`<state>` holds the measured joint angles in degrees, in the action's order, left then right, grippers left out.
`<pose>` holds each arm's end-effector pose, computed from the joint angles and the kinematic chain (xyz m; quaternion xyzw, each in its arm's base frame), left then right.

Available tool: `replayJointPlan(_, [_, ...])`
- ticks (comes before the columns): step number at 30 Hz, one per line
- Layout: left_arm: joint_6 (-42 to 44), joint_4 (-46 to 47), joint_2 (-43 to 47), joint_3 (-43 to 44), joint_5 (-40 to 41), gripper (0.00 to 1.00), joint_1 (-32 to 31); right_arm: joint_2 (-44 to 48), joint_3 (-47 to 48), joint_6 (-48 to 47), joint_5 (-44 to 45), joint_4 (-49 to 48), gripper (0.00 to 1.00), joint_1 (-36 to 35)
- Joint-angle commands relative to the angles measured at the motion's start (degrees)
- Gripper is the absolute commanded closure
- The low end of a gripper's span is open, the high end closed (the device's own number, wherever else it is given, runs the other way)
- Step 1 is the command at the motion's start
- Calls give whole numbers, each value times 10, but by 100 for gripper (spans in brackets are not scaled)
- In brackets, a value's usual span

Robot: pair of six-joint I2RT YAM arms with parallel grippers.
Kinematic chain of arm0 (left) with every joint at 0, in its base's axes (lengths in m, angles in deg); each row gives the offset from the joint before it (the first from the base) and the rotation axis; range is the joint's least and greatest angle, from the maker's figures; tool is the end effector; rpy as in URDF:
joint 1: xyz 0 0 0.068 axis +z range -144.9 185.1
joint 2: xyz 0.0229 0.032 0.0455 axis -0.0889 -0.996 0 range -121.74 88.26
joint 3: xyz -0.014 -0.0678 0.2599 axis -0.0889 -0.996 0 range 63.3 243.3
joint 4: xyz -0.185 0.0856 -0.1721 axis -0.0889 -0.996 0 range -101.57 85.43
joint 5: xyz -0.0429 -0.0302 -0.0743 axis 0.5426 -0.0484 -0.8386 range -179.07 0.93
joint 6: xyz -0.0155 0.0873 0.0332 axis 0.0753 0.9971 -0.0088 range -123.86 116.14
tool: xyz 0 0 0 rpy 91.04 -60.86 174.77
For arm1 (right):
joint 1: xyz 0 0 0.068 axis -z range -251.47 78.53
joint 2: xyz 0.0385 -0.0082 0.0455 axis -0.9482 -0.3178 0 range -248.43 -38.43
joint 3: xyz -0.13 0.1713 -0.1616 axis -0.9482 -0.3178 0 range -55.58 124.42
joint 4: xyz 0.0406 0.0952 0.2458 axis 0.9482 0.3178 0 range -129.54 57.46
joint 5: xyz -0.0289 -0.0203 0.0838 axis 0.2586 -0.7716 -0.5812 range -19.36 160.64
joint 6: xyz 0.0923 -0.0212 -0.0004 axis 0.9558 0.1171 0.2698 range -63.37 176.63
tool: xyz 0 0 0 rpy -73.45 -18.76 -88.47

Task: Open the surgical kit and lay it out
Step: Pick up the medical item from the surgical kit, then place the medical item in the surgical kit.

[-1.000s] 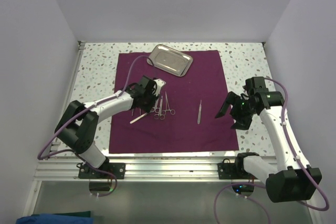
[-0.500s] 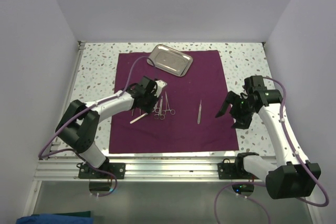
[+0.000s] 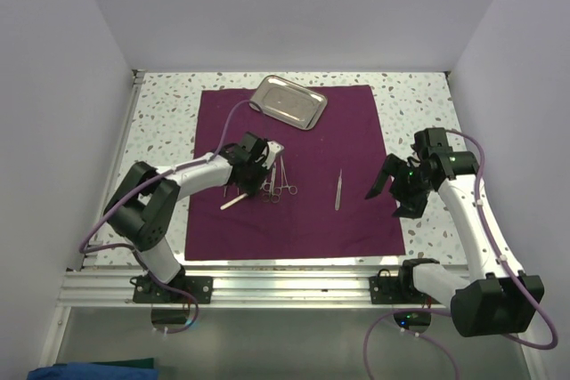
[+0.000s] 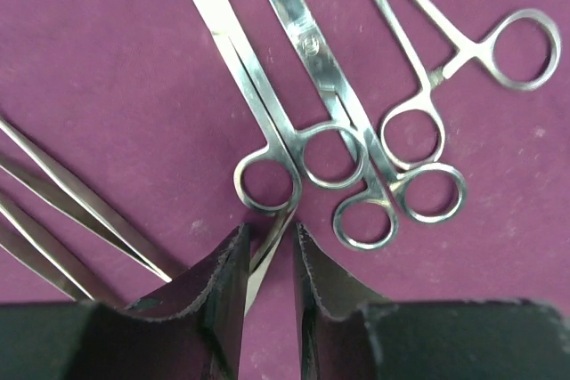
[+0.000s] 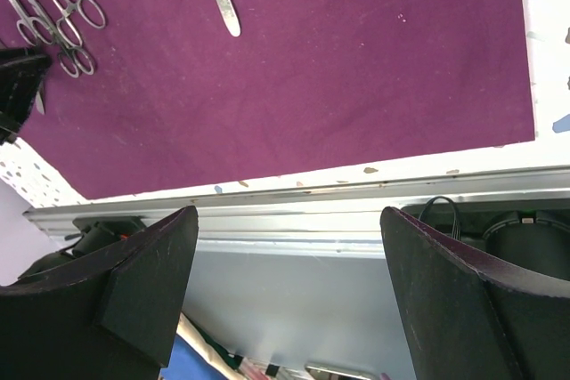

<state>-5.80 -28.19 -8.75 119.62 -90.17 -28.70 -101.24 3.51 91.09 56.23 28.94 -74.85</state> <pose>0.2900 -0.1960 0.1098 0.2697 0.9369 -0.0771 0.2087 0.2016 0.0332 0.2390 0.2439 0.9495 0.1670 0.1050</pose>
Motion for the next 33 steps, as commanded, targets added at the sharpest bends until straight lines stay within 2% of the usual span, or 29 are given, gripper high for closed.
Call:
replayJointPlan(1, [-6, 5, -20, -3, -4, 71, 8, -5, -1, -12, 4, -13, 12, -1])
replayJointPlan(6, [-11, 1, -27, 0, -1, 85, 8, -2, -8, -15, 4, -12, 12, -2])
replayJointPlan(12, [-18, -43, -9, 57, -7, 100, 8, 2, -16, -17, 4, -14, 12, -5])
replayJointPlan(16, [-24, -71, 2, 108, -22, 100, 8, -2, -13, -19, 5, -19, 12, -10])
replayJointPlan(21, [-28, -102, -8, 180, 9, 100, 17, -7, -7, -18, 4, -26, 12, -16])
replayJointPlan(25, [-39, -115, -33, 221, 43, 100, 50, -6, -5, -21, 9, -26, 12, -22])
replayJointPlan(33, [-85, -96, -54, 204, 97, 100, 92, 2, 1, -26, 18, -18, 12, -29])
